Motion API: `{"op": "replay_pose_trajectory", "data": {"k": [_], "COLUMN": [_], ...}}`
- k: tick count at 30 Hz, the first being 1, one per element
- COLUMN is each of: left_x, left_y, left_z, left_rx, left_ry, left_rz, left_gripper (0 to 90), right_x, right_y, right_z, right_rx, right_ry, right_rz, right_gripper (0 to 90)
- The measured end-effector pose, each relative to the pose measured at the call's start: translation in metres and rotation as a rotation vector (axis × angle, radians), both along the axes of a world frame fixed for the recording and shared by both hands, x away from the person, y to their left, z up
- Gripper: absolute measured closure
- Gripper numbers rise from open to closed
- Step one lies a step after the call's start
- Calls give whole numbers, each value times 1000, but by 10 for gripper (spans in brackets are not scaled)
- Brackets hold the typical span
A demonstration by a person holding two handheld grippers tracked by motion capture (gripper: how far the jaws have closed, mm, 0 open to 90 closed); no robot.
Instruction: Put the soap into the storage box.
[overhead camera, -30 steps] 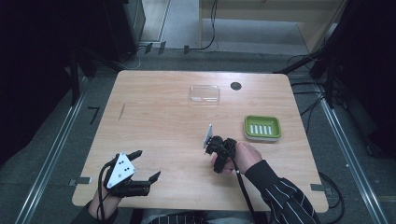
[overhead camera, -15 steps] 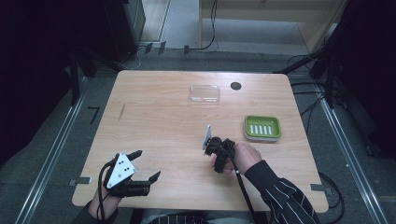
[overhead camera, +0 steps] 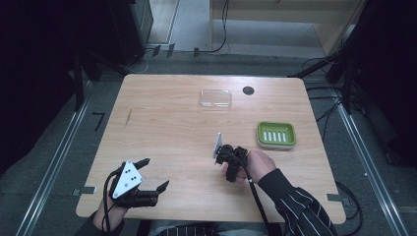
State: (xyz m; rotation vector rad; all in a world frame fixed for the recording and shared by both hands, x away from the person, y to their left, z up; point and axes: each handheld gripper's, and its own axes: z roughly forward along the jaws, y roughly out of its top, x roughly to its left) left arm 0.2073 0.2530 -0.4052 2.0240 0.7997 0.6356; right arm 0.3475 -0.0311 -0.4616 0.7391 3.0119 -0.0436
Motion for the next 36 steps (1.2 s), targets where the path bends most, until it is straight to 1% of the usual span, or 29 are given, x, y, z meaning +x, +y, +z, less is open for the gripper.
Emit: {"op": "replay_pose_trajectory", "data": {"k": [6,13,20,30,31,34,36], "left_x": [0,0,0,0,0,0,0], "left_y": [0,0,0,0,1,1,1], "left_z": [0,0,0,0,0,0,0], "left_rx": [0,0,1,-1,0,-2,-1], "left_ry": [-1,-1,0,-1,-1,-1,-1], "left_rz": [0,-1,-1,-1,-2,-1,-1], "left_gripper": [140,140,140,140,140,140,140], "right_x": [0,0,0,2,3,3,3], "right_y": [0,-1,-3,-9,-11,-13,-15], "right_z": [0,1,3,9,10,12,12], "right_rx": [2,-13,-11,-6,-10,-12,-11], "right_ry": [0,-6,-9,-25,-26,-31,-35], "right_rz": [5,19,14,17,24,16,22], "right_gripper": [383,384,384,384,384,384,384]}}
